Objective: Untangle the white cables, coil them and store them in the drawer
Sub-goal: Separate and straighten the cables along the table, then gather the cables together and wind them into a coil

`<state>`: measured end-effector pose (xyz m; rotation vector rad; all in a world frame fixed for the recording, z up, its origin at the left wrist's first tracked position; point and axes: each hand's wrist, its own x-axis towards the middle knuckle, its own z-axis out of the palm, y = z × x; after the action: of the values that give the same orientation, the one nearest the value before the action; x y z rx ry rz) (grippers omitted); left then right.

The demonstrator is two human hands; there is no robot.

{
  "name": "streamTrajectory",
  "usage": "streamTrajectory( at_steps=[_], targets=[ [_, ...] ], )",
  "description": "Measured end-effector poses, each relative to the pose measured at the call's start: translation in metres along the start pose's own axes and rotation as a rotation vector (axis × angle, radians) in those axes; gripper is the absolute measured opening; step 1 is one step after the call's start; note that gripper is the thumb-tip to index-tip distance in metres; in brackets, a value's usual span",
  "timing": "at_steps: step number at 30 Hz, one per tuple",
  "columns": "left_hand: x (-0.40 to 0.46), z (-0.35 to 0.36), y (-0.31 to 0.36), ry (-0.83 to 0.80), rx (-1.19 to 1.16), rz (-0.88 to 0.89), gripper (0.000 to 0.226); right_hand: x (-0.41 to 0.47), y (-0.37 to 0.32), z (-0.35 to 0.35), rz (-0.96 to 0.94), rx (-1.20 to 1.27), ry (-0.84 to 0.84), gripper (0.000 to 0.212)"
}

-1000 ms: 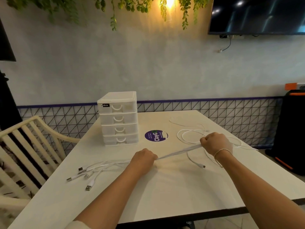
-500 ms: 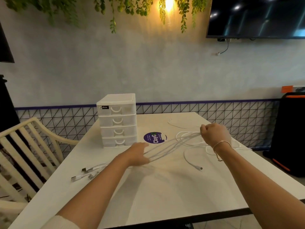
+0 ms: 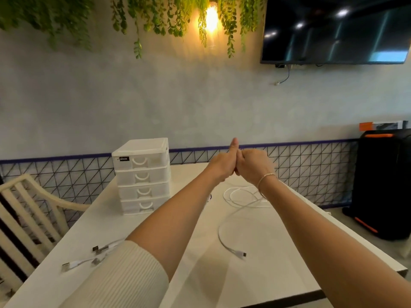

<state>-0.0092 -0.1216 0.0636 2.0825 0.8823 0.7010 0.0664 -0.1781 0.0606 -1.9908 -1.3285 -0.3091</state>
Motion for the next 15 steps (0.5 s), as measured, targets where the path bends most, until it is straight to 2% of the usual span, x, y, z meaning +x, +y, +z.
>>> streamTrajectory(
  at_steps=[4,7,11,13,15],
  targets=[
    [0.011,-0.016,0.009,0.162,0.108,0.019,0.073,0.006,0.005,-0.007,0.027,0.217,0.014,0.044],
    [0.021,-0.028,0.013,0.227,0.118,0.047,0.058,0.004,0.003,-0.011,0.033,0.415,-0.02,0.051],
    [0.031,-0.04,0.027,0.305,0.106,0.104,0.043,0.003,0.008,-0.002,-0.045,0.393,-0.065,0.042],
    [0.035,-0.047,0.031,0.345,0.044,0.089,0.043,0.004,0.014,0.002,-0.027,0.454,-0.118,0.043],
    [0.04,-0.057,0.03,0.391,-0.146,0.049,0.033,0.002,0.02,0.004,0.035,0.561,-0.198,0.044]
  ],
)
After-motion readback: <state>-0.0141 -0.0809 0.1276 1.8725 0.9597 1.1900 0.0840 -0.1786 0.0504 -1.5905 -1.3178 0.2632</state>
